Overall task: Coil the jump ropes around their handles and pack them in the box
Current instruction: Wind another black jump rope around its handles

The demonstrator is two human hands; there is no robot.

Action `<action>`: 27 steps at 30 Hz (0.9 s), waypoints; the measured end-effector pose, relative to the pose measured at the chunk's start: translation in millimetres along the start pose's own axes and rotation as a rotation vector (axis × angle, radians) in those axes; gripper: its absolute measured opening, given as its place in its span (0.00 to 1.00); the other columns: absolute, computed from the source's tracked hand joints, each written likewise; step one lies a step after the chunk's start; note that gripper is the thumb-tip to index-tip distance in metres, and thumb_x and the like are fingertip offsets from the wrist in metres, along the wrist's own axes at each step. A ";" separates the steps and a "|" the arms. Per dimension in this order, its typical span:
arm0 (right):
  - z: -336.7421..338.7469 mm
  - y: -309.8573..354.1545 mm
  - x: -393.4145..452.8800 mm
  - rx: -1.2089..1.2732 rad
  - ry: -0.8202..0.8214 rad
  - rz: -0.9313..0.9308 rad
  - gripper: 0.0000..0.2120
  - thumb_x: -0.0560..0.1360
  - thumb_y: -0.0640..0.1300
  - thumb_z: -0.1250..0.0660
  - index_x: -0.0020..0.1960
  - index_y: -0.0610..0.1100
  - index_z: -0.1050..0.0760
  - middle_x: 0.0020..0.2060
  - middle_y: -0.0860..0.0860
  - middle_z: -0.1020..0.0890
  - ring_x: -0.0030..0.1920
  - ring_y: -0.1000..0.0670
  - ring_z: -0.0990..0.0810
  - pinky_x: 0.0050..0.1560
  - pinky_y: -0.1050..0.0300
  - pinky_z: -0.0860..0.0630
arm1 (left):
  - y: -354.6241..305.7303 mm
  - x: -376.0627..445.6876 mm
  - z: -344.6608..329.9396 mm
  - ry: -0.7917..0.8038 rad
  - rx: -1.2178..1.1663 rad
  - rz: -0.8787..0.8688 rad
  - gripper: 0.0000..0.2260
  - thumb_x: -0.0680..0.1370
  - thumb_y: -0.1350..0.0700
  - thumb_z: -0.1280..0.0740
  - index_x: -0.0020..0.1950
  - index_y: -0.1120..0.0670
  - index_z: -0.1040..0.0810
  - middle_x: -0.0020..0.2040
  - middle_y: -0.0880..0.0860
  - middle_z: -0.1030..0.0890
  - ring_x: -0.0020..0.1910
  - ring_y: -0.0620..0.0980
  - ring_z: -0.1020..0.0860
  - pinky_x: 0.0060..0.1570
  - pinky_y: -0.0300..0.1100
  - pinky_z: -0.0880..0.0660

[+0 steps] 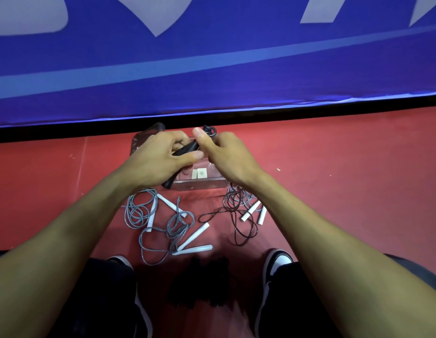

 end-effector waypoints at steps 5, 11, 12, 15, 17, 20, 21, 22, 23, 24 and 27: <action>-1.6 3.1 0.4 0.002 0.053 0.054 0.29 0.84 0.59 0.47 0.34 0.41 0.30 0.28 0.46 0.27 0.29 0.49 0.30 0.33 0.54 0.34 | -10.0 -5.3 -1.6 -0.021 -0.019 0.028 0.14 0.76 0.46 0.27 0.45 0.54 0.26 0.35 0.49 0.14 0.35 0.44 0.16 0.38 0.43 0.25; -4.6 5.4 0.5 0.006 0.072 0.115 0.20 0.84 0.56 0.47 0.40 0.51 0.25 0.32 0.55 0.21 0.37 0.55 0.22 0.44 0.55 0.25 | -7.5 -3.2 -6.5 -0.017 -0.156 0.028 0.12 0.77 0.59 0.26 0.49 0.60 0.29 0.32 0.44 0.18 0.30 0.42 0.20 0.33 0.38 0.27; -5.7 3.2 1.5 -0.015 0.068 0.105 0.22 0.84 0.59 0.48 0.40 0.49 0.24 0.32 0.54 0.20 0.38 0.53 0.21 0.46 0.52 0.24 | -6.8 -3.3 -7.0 -0.005 -0.191 0.023 0.11 0.78 0.61 0.28 0.50 0.60 0.30 0.33 0.46 0.18 0.30 0.45 0.19 0.32 0.39 0.26; -6.0 -2.8 2.9 -0.088 0.021 0.043 0.30 0.81 0.65 0.52 0.38 0.46 0.23 0.35 0.49 0.19 0.42 0.44 0.21 0.49 0.47 0.24 | -3.0 -1.3 -7.1 -0.011 -0.201 0.018 0.11 0.80 0.59 0.30 0.50 0.58 0.32 0.35 0.53 0.19 0.30 0.54 0.20 0.33 0.47 0.23; -7.4 -3.3 2.0 -0.127 0.003 0.017 0.31 0.79 0.67 0.54 0.34 0.46 0.27 0.33 0.47 0.22 0.40 0.42 0.23 0.47 0.46 0.24 | -2.3 -1.1 -8.3 -0.032 -0.086 -0.001 0.11 0.80 0.55 0.30 0.50 0.55 0.32 0.35 0.53 0.21 0.30 0.54 0.20 0.33 0.49 0.23; -10.1 0.5 -2.3 -0.119 -0.003 0.008 0.31 0.77 0.70 0.51 0.30 0.46 0.34 0.27 0.52 0.30 0.34 0.45 0.30 0.38 0.50 0.29 | -7.0 -5.0 -14.2 -0.052 0.157 -0.077 0.11 0.80 0.54 0.32 0.52 0.56 0.34 0.37 0.54 0.23 0.36 0.57 0.22 0.37 0.50 0.27; -10.0 0.8 -3.3 -0.107 -0.008 0.011 0.30 0.78 0.69 0.49 0.30 0.46 0.34 0.25 0.53 0.31 0.32 0.47 0.30 0.36 0.51 0.32 | -9.1 -6.7 -16.0 -0.058 0.175 -0.099 0.11 0.80 0.55 0.33 0.53 0.56 0.35 0.38 0.54 0.23 0.38 0.58 0.23 0.39 0.49 0.29; -9.8 0.5 -3.4 -0.080 -0.015 0.017 0.29 0.80 0.66 0.46 0.30 0.47 0.35 0.24 0.53 0.31 0.31 0.49 0.31 0.34 0.53 0.35 | -9.8 -7.6 -16.7 -0.067 0.175 -0.107 0.11 0.81 0.56 0.33 0.54 0.57 0.35 0.39 0.54 0.24 0.39 0.57 0.23 0.39 0.47 0.30; -8.8 0.8 -3.4 -0.044 -0.019 0.021 0.27 0.81 0.63 0.44 0.30 0.47 0.35 0.22 0.54 0.32 0.29 0.52 0.32 0.33 0.54 0.36 | -10.6 -7.4 -16.4 -0.078 0.167 -0.105 0.11 0.81 0.56 0.33 0.54 0.57 0.34 0.39 0.54 0.24 0.38 0.55 0.24 0.37 0.45 0.31; -7.3 2.1 -3.5 -0.003 -0.013 0.018 0.26 0.82 0.60 0.42 0.30 0.47 0.33 0.21 0.56 0.31 0.27 0.55 0.33 0.33 0.56 0.37 | -10.4 -6.3 -15.5 -0.088 0.143 -0.088 0.11 0.80 0.55 0.32 0.54 0.56 0.34 0.38 0.53 0.23 0.36 0.51 0.24 0.34 0.43 0.31; -3.8 5.8 -2.0 0.151 0.028 0.006 0.22 0.83 0.56 0.42 0.37 0.47 0.22 0.23 0.58 0.25 0.25 0.59 0.31 0.32 0.62 0.37 | -9.1 -3.5 -11.2 -0.050 -0.062 -0.014 0.09 0.80 0.53 0.31 0.54 0.54 0.30 0.36 0.51 0.18 0.33 0.45 0.21 0.36 0.45 0.24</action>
Point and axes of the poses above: each hand's wrist, its own x-axis towards the middle knuckle, its own z-axis out of the back of the hand, y = z × x, the point moved 2 cm from there along x, towards the middle knuckle
